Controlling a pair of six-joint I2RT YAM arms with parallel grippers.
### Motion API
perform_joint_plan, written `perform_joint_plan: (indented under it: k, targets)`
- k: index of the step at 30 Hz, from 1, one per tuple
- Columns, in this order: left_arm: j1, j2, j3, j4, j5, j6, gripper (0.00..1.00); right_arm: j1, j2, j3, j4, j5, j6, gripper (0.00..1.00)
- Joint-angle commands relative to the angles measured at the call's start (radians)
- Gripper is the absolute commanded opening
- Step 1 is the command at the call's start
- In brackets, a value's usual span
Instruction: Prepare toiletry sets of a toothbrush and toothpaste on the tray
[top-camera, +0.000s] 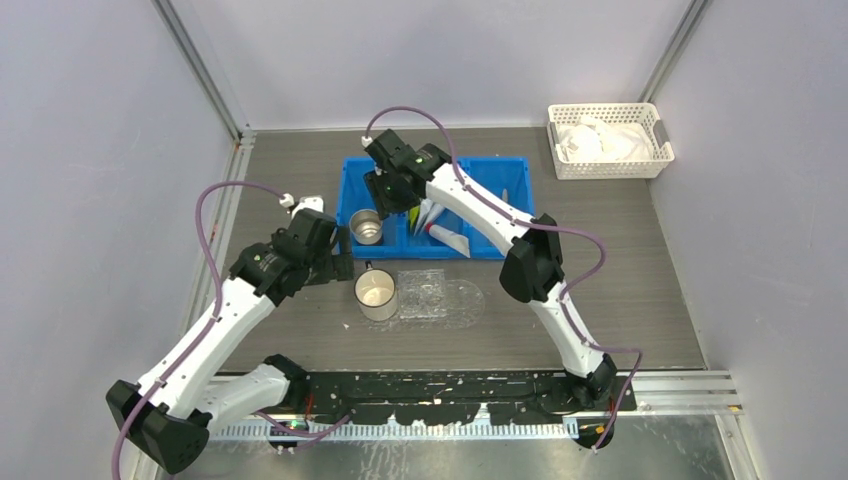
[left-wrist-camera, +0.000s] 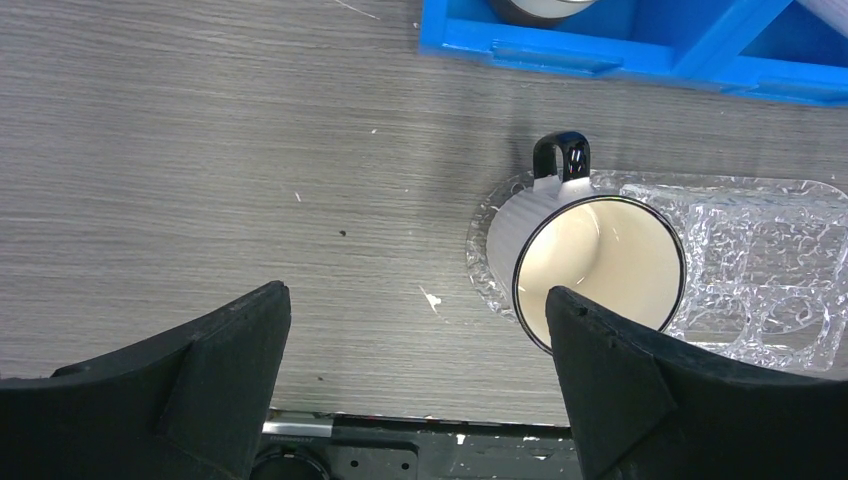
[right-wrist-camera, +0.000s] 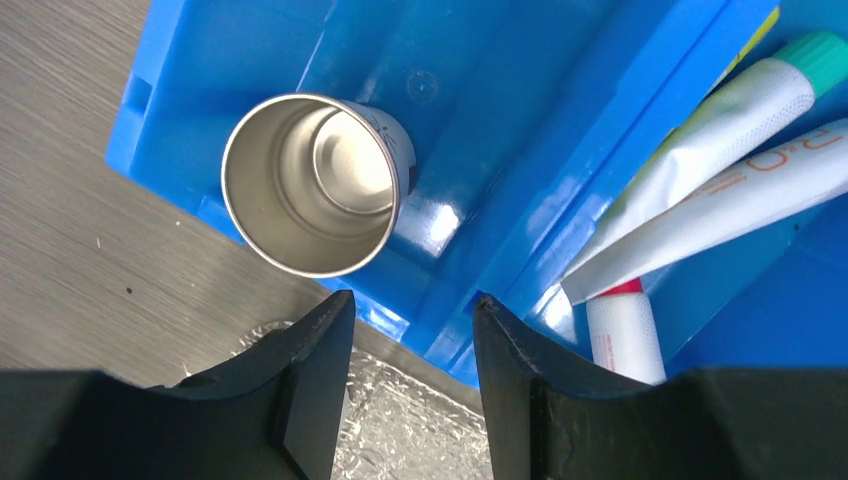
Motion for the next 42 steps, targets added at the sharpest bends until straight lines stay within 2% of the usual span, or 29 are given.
perform_joint_plan:
  k: [1, 14, 17, 19, 21, 25, 29, 32, 36, 39, 42]
  targets:
    - [0.006, -0.009, -0.007, 0.019, -0.006, -0.006, 1.00, 0.007, 0.048, 0.063, 0.022, 0.005, -0.034, 0.53]
    - [0.011, 0.022, -0.037, 0.061, 0.005, 0.011, 1.00, 0.007, 0.165, 0.091, 0.051, -0.027, -0.028, 0.52]
    - [0.013, 0.026, -0.042, 0.068, 0.011, 0.012, 1.00, 0.008, 0.181, 0.086, 0.054, -0.017, -0.030, 0.45]
    - [0.015, 0.026, -0.045, 0.072, 0.013, 0.013, 1.00, 0.007, 0.183, 0.077, 0.060, -0.011, -0.033, 0.30]
    - [0.017, 0.028, -0.045, 0.075, 0.015, 0.015, 1.00, 0.007, 0.169, 0.060, 0.075, 0.004, -0.033, 0.21]
    - [0.020, 0.030, -0.044, 0.078, 0.015, 0.018, 1.00, 0.006, 0.134, 0.074, 0.084, 0.029, -0.033, 0.16]
    - [0.024, 0.023, -0.044, 0.082, 0.010, 0.018, 1.00, 0.000, 0.094, 0.158, 0.059, 0.051, -0.031, 0.15]
    - [0.028, 0.019, -0.045, 0.088, 0.012, 0.018, 1.00, -0.007, 0.037, 0.212, 0.034, 0.064, -0.029, 0.14]
    - [0.029, 0.026, -0.040, 0.099, 0.023, 0.017, 1.00, -0.008, -0.103, 0.180, -0.001, 0.108, -0.035, 0.14]
    - [0.029, 0.043, -0.031, 0.105, 0.038, 0.015, 1.00, -0.008, -0.276, 0.042, -0.043, 0.140, -0.029, 0.13]
    - [0.029, 0.052, -0.027, 0.111, 0.048, 0.011, 1.00, -0.008, -0.477, -0.212, -0.060, 0.180, 0.001, 0.13]
